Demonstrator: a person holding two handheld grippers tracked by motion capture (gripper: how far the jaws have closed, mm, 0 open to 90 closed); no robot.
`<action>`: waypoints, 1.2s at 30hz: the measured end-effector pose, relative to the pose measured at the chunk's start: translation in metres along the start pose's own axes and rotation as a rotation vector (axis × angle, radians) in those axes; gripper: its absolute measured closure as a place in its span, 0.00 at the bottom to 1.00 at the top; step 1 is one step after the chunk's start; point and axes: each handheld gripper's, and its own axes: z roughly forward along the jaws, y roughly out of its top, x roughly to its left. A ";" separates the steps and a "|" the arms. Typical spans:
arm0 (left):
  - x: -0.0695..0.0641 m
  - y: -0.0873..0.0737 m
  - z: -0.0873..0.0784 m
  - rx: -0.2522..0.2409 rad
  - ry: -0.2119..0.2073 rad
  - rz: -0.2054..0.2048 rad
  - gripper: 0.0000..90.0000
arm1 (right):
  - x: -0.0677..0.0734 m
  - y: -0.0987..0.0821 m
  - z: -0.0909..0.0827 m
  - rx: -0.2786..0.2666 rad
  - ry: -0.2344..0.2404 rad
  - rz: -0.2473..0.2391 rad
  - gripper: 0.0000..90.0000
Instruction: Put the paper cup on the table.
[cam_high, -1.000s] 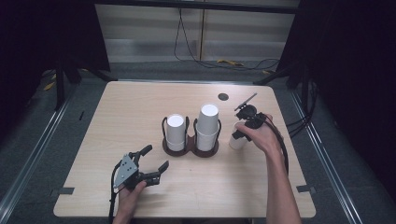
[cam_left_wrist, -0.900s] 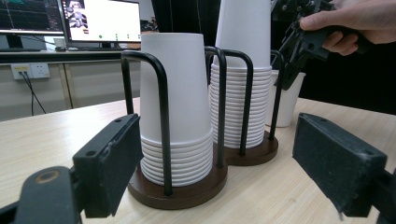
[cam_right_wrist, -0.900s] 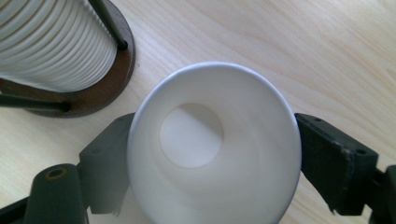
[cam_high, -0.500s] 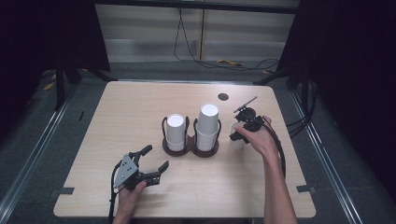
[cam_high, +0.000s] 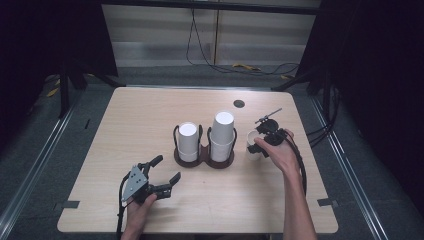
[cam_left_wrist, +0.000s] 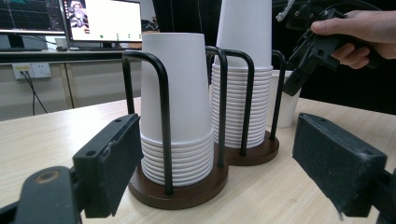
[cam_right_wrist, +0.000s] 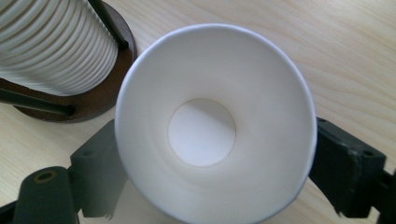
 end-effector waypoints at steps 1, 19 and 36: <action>0.000 0.000 0.000 0.000 0.001 -0.001 0.17 | 0.000 -0.001 0.000 -0.007 0.008 -0.004 0.16; 0.000 0.000 0.000 0.001 0.001 0.002 0.17 | 0.009 -0.028 -0.007 -0.130 -0.047 0.085 0.16; 0.000 0.000 0.000 0.004 0.007 0.004 0.18 | 0.024 -0.070 -0.014 -0.351 -0.068 0.184 0.15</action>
